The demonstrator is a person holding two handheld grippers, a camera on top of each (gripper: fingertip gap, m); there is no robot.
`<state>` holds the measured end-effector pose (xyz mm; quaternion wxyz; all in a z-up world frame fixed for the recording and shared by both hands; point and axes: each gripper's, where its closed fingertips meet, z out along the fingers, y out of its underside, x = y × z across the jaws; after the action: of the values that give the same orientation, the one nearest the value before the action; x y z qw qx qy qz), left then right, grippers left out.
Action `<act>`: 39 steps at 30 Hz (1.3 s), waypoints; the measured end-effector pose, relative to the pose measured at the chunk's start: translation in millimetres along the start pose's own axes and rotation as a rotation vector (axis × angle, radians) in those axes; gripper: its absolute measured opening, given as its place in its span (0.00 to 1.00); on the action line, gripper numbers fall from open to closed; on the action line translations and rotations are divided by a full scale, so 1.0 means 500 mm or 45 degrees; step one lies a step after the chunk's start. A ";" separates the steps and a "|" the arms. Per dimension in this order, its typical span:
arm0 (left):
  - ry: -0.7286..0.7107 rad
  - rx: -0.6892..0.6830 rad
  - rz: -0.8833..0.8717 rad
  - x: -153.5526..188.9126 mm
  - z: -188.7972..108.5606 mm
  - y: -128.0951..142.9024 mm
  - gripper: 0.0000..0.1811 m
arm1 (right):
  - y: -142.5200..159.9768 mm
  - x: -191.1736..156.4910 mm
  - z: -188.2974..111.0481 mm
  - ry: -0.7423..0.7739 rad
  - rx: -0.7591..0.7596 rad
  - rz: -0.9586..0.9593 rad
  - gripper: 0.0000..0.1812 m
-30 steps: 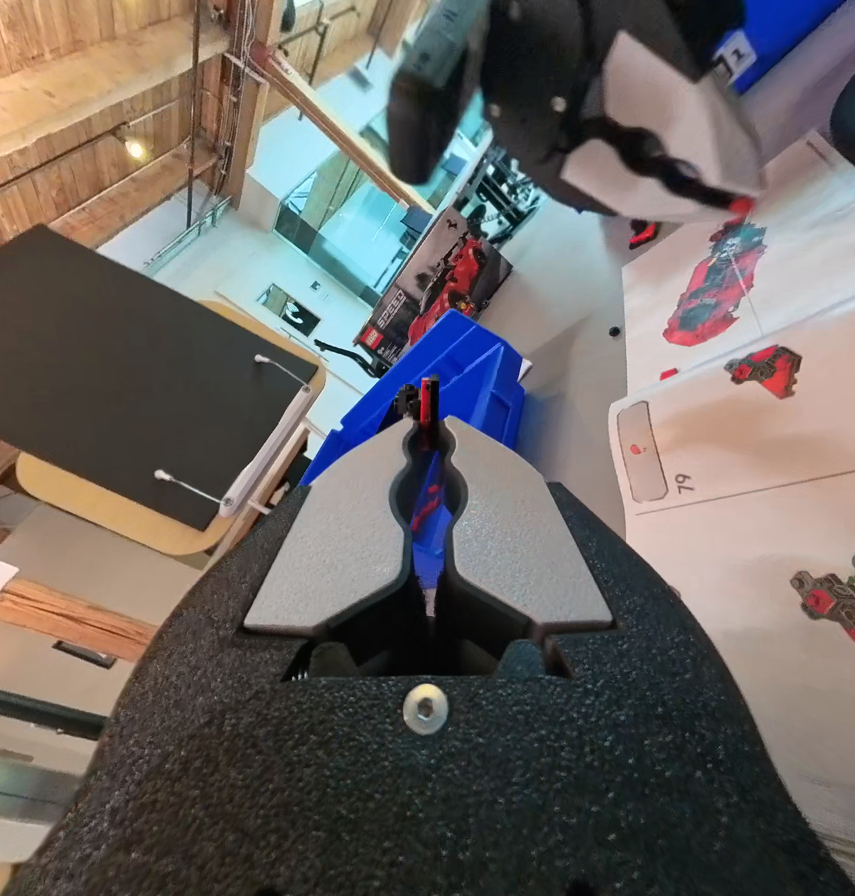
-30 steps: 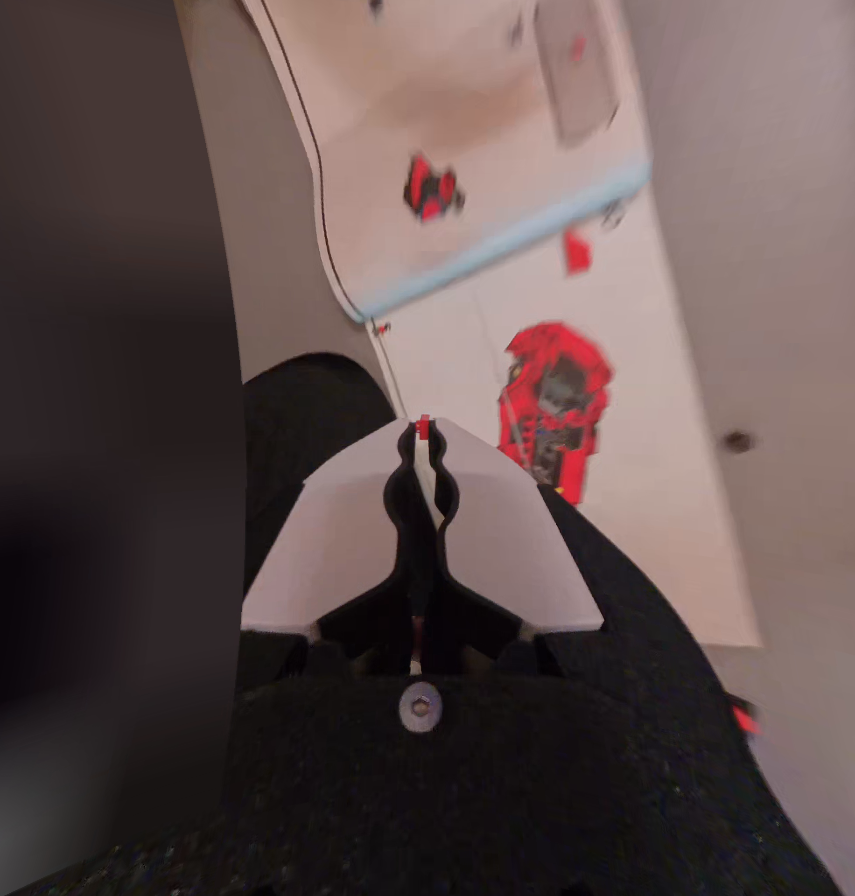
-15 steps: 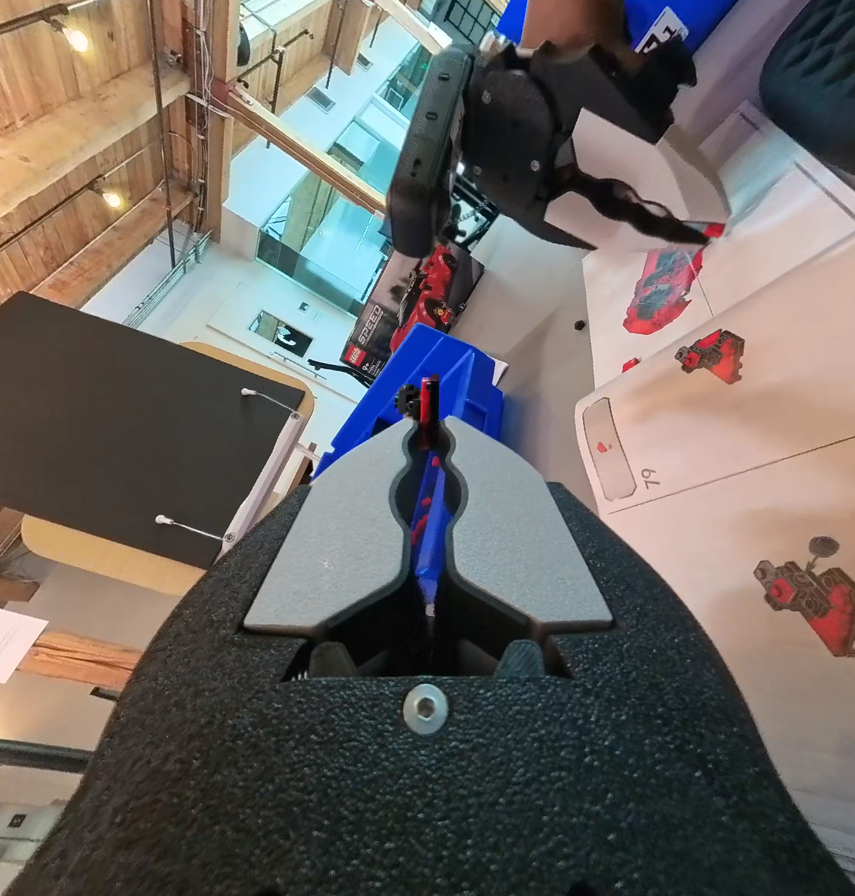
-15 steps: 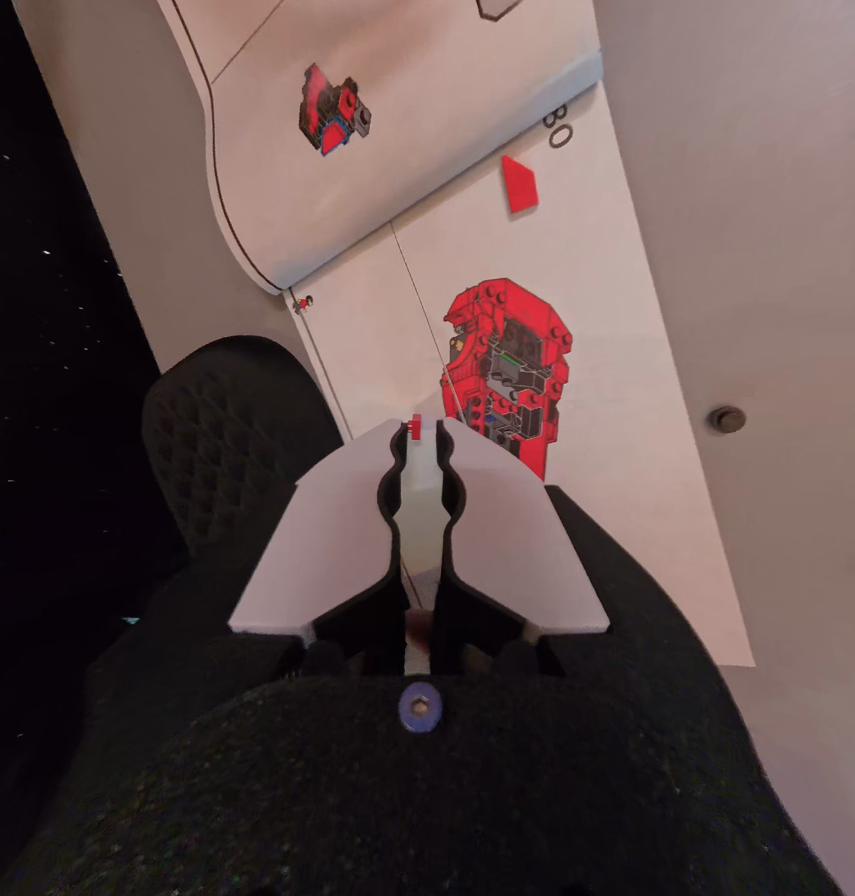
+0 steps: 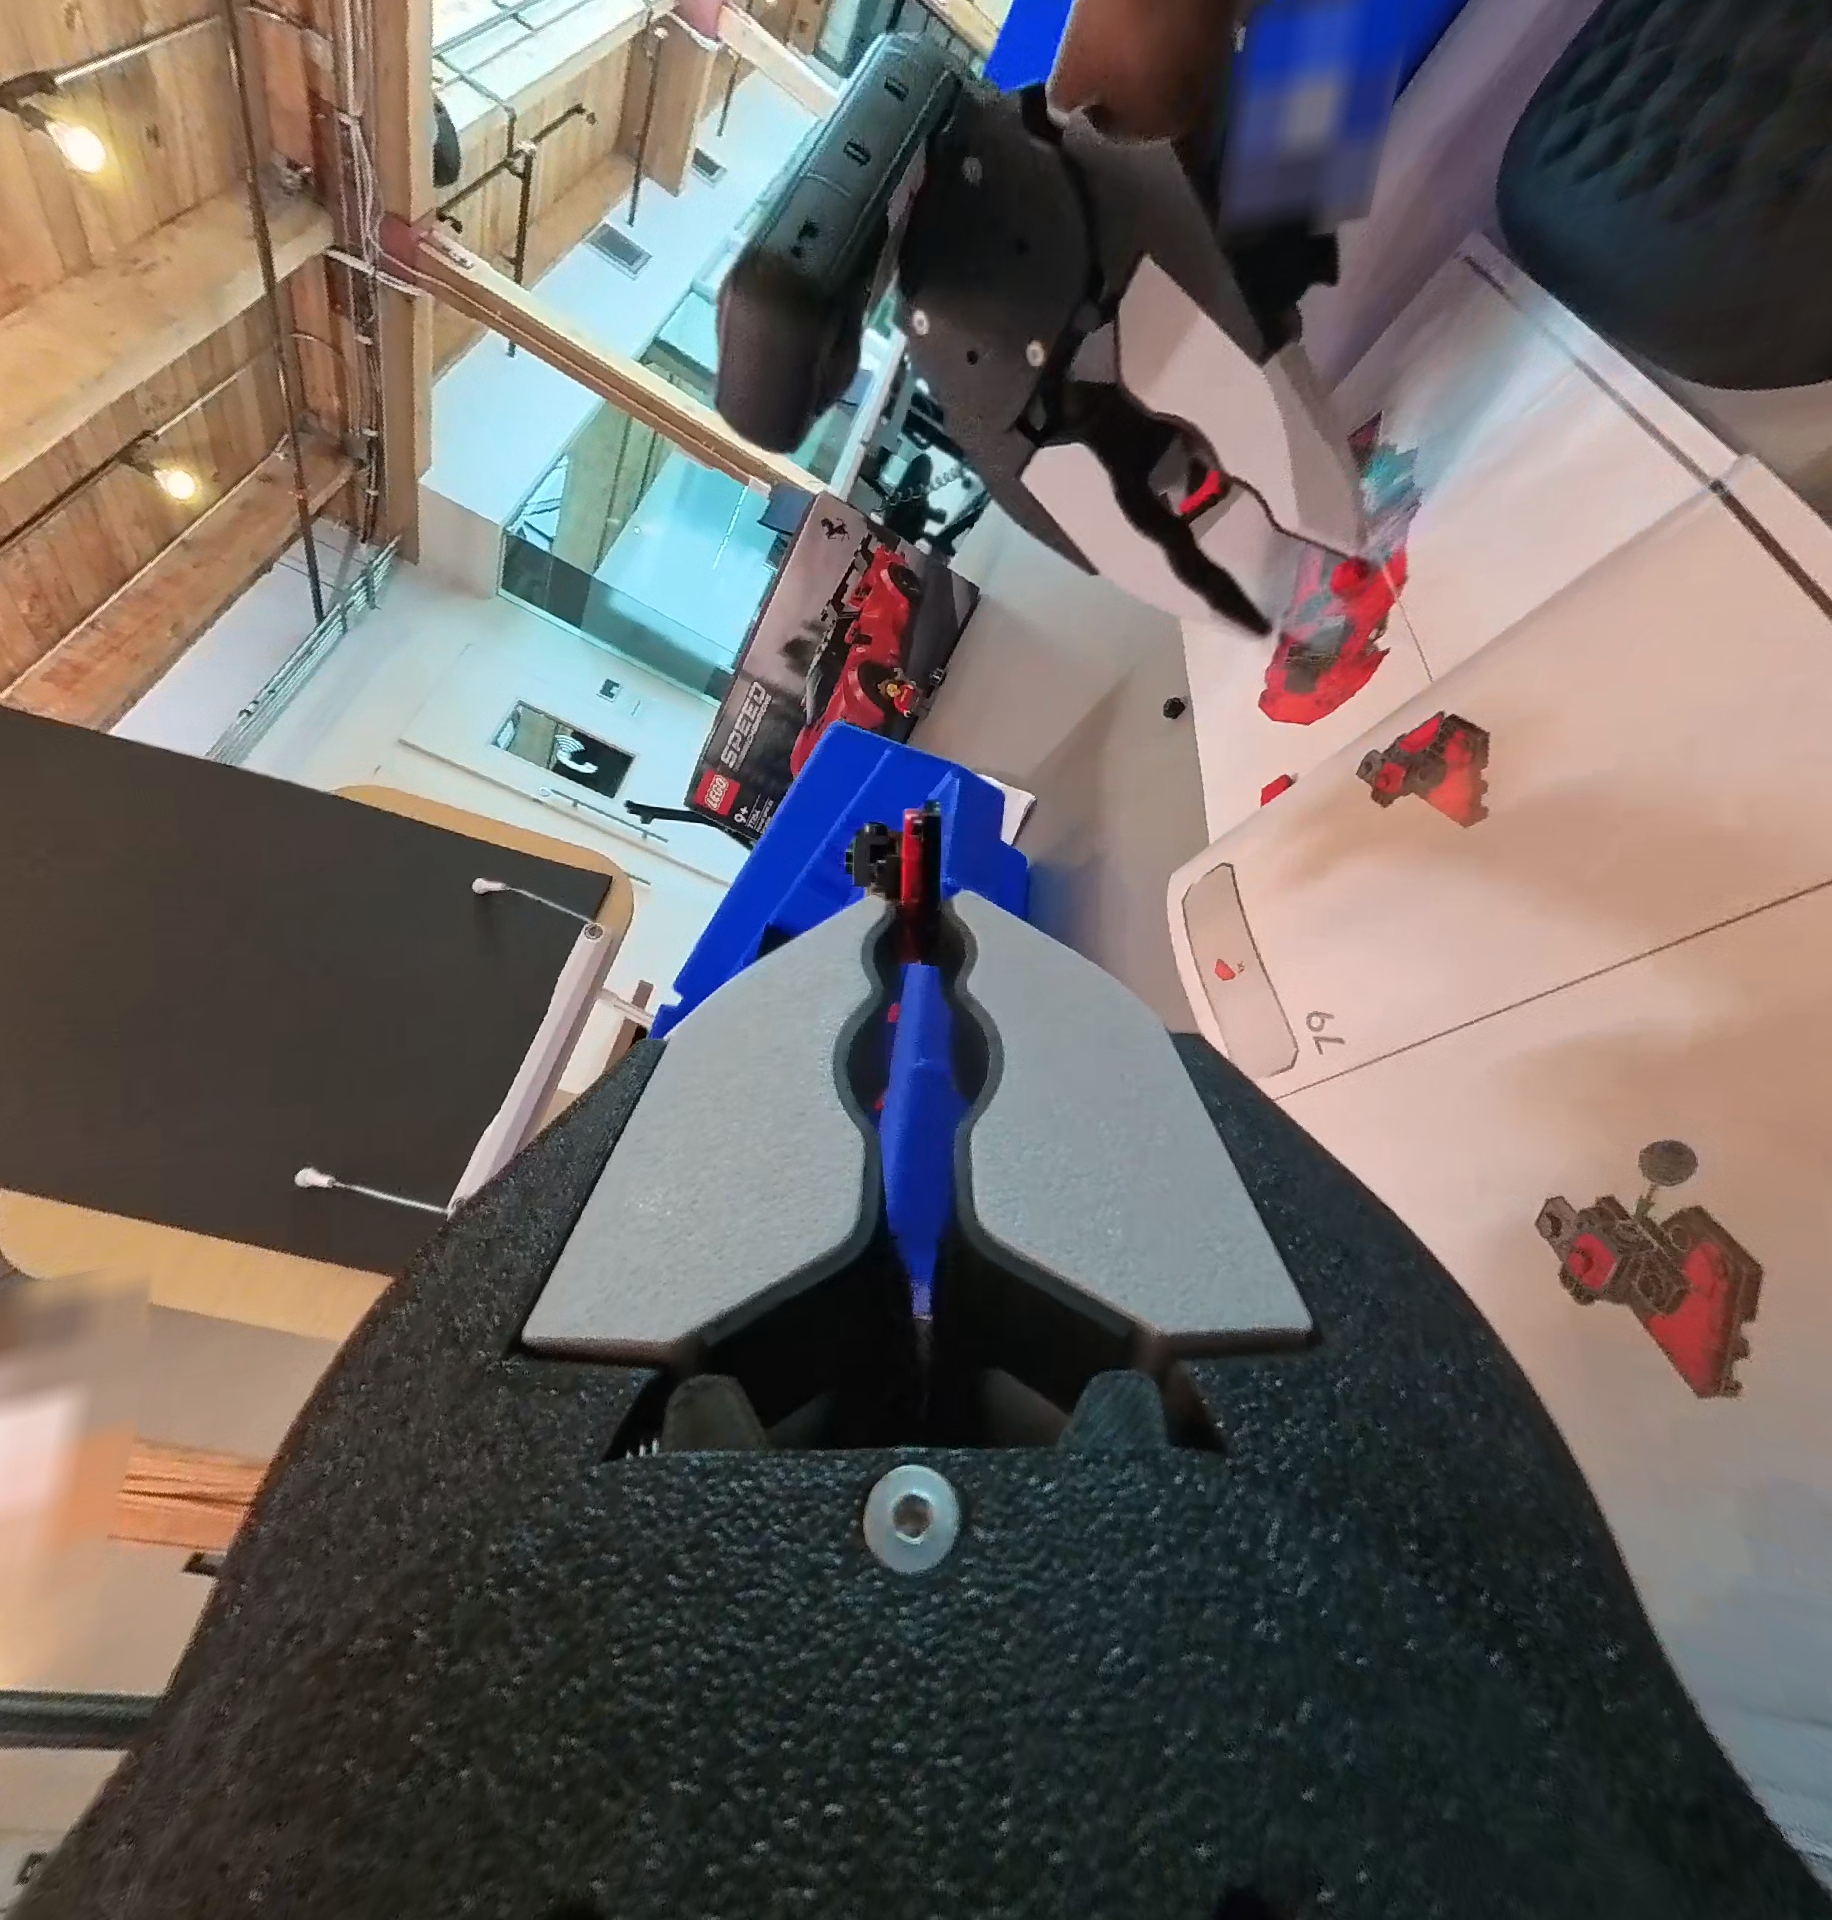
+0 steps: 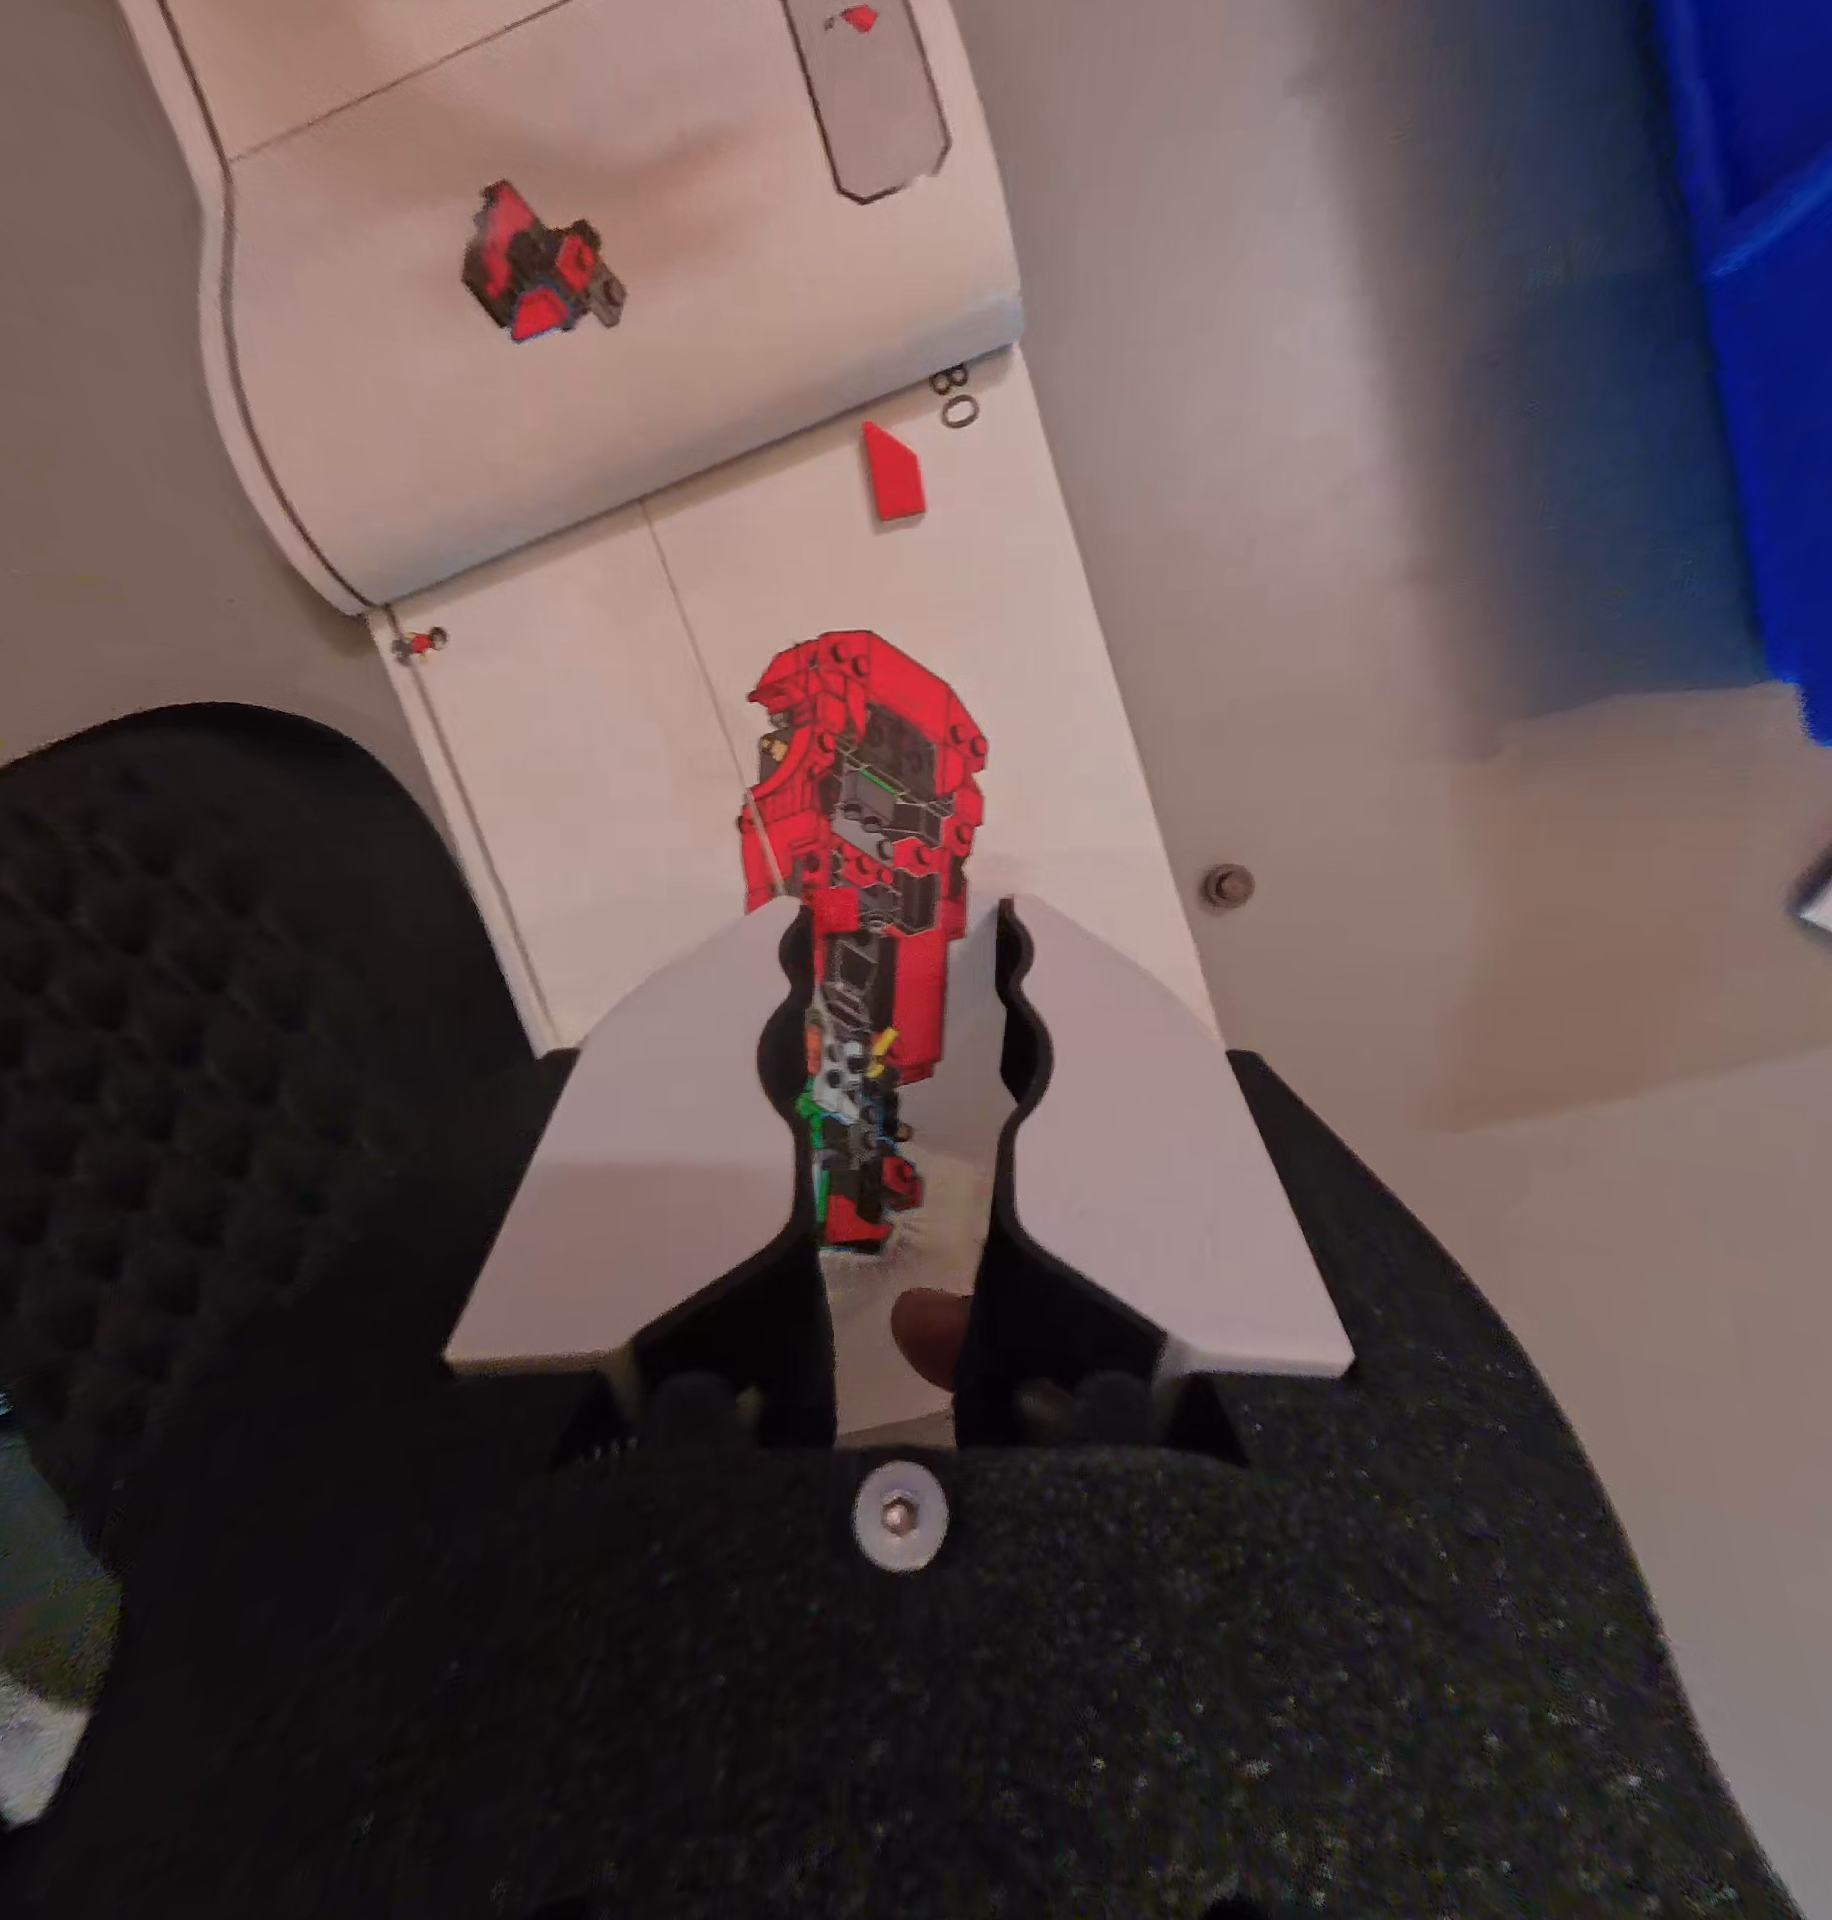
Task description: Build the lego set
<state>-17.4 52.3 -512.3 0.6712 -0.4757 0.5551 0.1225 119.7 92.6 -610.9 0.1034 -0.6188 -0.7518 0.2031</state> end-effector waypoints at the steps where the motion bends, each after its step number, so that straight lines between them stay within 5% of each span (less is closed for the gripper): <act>1: 0.007 0.000 0.006 0.003 0.001 0.000 0.03 | 0.000 0.008 0.000 0.039 -0.006 -0.031 0.21; 5: 0.026 0.012 0.007 0.009 0.002 -0.004 0.03 | -0.007 0.030 -0.004 0.145 -0.002 -0.127 0.27; 12: 0.061 -0.014 0.128 0.028 0.004 -0.004 0.03 | -0.007 -0.003 -0.023 0.082 0.045 -0.149 0.07; 17: 0.144 -0.080 0.348 0.068 0.014 -0.002 0.03 | -0.006 -0.010 -0.011 0.142 -0.005 -0.216 0.07; 33: 0.311 -0.133 0.497 0.127 0.016 0.014 0.03 | -0.002 -0.011 0.006 0.122 -0.084 -0.237 0.04; 39: 0.349 -0.145 0.573 0.146 0.018 0.016 0.03 | -0.100 -0.053 -0.010 0.003 0.266 -0.277 0.04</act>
<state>8.3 37.0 -579.9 0.5177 -0.3896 0.7248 0.2342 83.0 60.2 -582.1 0.1898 -0.5197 -0.7890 0.2671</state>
